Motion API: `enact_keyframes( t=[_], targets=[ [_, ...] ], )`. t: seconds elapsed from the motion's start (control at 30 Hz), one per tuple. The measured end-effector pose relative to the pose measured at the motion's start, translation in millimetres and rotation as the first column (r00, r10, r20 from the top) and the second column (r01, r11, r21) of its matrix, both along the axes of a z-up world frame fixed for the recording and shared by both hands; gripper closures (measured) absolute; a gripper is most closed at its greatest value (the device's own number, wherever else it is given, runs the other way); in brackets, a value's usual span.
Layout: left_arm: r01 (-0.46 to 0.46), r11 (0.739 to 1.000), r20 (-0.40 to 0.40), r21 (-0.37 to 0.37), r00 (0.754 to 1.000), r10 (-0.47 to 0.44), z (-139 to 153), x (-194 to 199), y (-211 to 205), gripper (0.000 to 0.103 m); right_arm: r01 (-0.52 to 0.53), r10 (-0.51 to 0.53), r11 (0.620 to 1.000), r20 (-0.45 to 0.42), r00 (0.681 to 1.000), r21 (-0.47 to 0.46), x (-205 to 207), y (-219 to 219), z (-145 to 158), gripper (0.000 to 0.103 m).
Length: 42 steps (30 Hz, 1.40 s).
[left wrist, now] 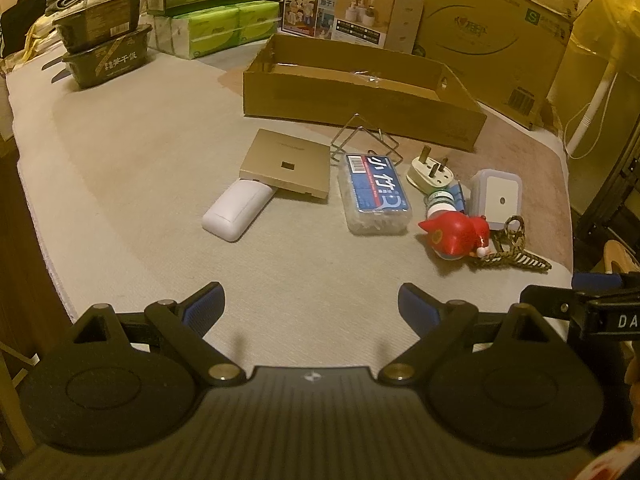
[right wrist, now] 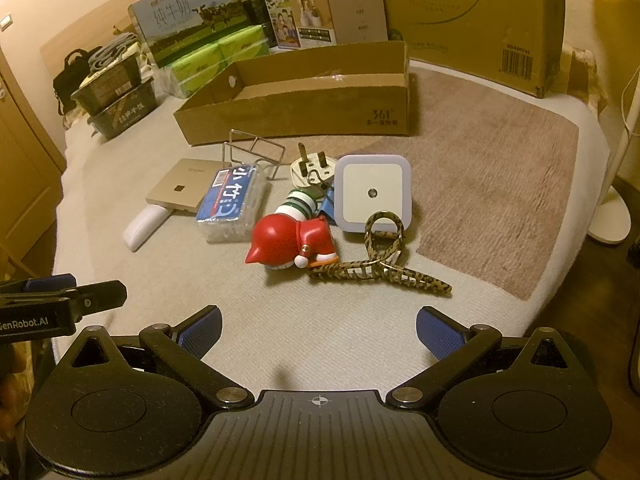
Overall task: Organize rigid objects
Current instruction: 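Grasp the red cat figurine with the right tool while the left tool grasps the white device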
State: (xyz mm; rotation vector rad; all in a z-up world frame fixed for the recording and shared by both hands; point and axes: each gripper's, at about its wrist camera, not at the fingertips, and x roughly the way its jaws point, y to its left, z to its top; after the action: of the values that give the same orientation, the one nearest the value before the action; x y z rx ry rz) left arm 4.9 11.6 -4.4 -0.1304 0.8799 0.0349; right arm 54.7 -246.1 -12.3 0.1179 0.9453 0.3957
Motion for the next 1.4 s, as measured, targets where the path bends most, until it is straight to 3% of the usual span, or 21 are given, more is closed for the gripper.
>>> enact_keyframes(
  t=[0.33,0.67,0.93,1.07,1.27,1.4],
  targets=[
    [-0.014,1.0,-0.012,0.001,1.0,0.014,-8,10,6,0.011,0.008,-0.008,1.0,-0.02,1.0,0.002,10,1,-8,0.0],
    [-0.027,1.0,-0.009,0.017,1.0,0.027,-18,30,14,0.011,0.028,-0.029,0.999,0.021,0.999,0.036,25,-5,-14,0.001],
    [-0.021,0.999,0.01,0.041,1.0,0.02,-23,51,26,0.012,-0.059,0.055,0.997,0.1,0.994,0.042,37,17,-12,0.001],
    [-0.019,0.998,0.02,0.055,1.0,0.017,-23,61,33,0.012,-0.089,0.086,0.996,0.098,0.991,0.025,46,32,-18,0.011],
    [-0.001,0.997,0.028,0.081,1.0,-0.001,-27,77,44,0.012,-0.107,0.109,0.994,0.092,0.99,-0.024,59,50,-28,0.015],
    [0.029,0.994,0.016,0.107,0.999,-0.031,-33,88,50,0.013,-0.113,0.117,0.992,0.071,0.991,-0.057,65,57,-35,0.022]
  ],
)
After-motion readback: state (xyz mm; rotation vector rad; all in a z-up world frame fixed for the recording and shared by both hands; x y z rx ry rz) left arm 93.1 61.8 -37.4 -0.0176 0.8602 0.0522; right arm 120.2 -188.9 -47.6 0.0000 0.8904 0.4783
